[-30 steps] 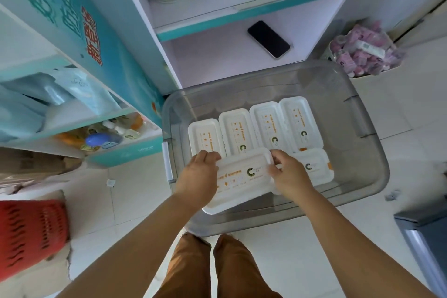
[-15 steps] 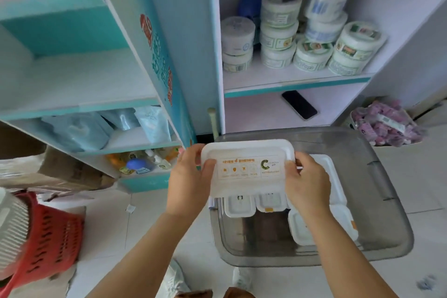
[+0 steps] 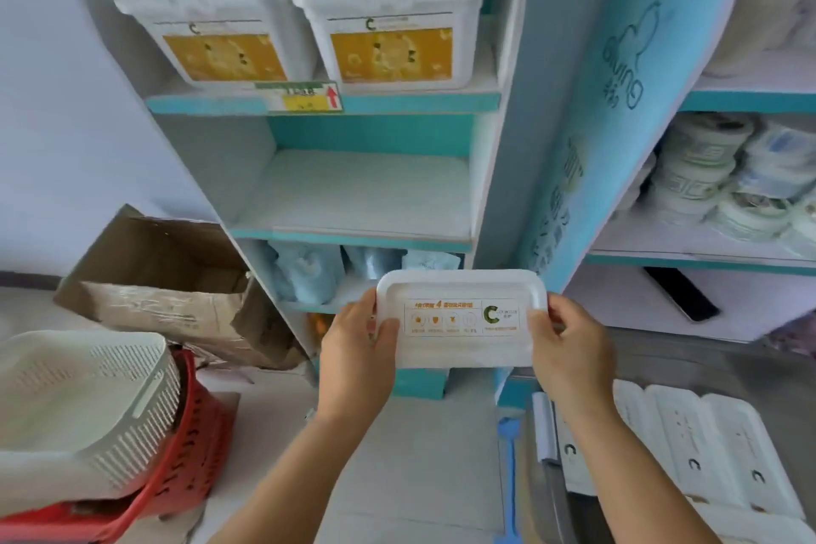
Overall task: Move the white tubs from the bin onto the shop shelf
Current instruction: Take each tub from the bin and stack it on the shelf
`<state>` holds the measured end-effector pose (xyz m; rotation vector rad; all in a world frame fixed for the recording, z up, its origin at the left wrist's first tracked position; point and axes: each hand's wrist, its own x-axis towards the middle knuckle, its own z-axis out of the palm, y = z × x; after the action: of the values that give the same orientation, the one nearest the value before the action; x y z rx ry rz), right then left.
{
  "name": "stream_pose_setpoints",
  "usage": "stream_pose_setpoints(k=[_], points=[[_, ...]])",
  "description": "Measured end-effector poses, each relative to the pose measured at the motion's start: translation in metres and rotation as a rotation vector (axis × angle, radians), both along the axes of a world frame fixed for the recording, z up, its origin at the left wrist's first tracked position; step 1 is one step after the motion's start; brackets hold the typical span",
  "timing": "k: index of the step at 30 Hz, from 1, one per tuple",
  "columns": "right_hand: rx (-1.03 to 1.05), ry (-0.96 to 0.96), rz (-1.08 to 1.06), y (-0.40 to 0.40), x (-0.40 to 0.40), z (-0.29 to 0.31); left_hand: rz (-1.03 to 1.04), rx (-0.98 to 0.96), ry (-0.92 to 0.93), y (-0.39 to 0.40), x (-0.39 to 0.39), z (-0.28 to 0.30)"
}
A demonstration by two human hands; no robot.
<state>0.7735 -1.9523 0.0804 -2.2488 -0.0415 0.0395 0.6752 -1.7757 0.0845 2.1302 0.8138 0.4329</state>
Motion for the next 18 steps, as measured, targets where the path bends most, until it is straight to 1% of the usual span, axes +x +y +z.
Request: stream_pose_setpoints(k=[1,3,5,9,11,14,18], points=[[0.013,-0.004,0.005,0.023,-0.003,0.003,0.010,0.003,-0.016,0.021,-0.005,0.003],[0.023,-0.021,0.002,0.036,-0.003,0.012,0.030,-0.005,-0.018,0.034,-0.001,0.010],[0.044,-0.040,0.022,0.067,-0.005,0.015,0.055,-0.010,-0.047,0.063,-0.007,0.019],[0.078,-0.081,0.040,0.122,-0.001,0.019,0.073,0.037,-0.091,0.113,-0.005,0.030],[0.100,-0.094,0.037,0.145,0.007,0.022,0.071,0.050,-0.085,0.131,0.001,0.033],[0.143,-0.116,0.039,0.175,0.022,0.023,0.049,0.044,-0.060,0.154,0.017,0.037],[0.173,-0.092,0.065,0.209,0.049,0.017,-0.035,0.031,-0.039,0.183,0.046,0.038]])
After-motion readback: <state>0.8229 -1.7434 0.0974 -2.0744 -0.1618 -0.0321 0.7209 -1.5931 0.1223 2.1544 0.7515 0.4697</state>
